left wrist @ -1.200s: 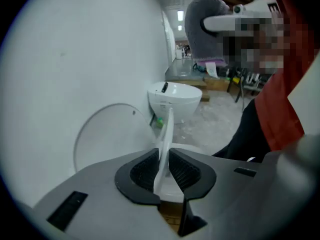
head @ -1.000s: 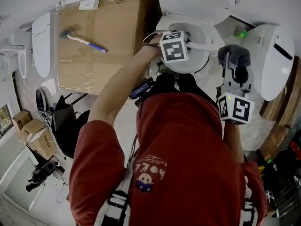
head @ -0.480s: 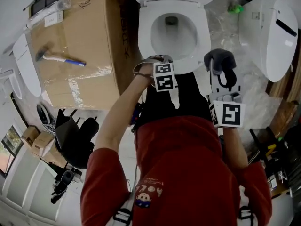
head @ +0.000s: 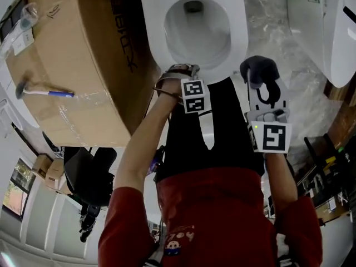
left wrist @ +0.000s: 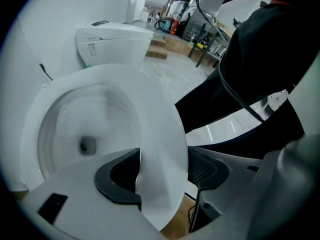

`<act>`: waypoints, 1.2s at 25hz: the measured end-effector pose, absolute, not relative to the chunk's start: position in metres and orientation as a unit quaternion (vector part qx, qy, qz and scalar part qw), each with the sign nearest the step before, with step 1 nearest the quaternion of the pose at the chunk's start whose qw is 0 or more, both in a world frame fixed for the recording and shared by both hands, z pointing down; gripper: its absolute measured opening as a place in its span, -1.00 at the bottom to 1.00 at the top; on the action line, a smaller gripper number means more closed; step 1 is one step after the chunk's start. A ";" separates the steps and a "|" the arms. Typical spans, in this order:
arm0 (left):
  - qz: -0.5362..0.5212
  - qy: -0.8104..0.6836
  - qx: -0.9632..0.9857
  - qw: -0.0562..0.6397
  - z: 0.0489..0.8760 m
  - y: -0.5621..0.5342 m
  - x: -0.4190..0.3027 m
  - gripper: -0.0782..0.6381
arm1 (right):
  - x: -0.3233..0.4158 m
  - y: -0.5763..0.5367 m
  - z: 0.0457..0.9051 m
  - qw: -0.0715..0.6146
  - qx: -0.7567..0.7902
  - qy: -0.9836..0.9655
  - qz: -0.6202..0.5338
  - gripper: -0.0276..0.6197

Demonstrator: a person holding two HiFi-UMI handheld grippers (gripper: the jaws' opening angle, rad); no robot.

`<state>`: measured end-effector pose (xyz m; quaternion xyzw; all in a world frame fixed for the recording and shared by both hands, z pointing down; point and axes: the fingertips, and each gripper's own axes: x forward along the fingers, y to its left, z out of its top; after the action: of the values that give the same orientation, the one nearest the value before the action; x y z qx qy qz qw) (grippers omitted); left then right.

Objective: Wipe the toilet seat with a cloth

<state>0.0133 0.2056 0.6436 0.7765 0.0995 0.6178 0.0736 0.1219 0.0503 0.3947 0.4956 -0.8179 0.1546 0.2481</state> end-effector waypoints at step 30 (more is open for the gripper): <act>0.310 -0.198 0.915 0.168 0.581 0.133 0.047 -0.67 | 0.137 -0.027 0.529 0.406 0.421 -0.808 0.076 -0.64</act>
<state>0.0468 0.1330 0.5807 0.9148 -0.1978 0.3096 0.1677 0.1366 -0.0268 0.5293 0.4205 -0.8079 0.0759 0.4059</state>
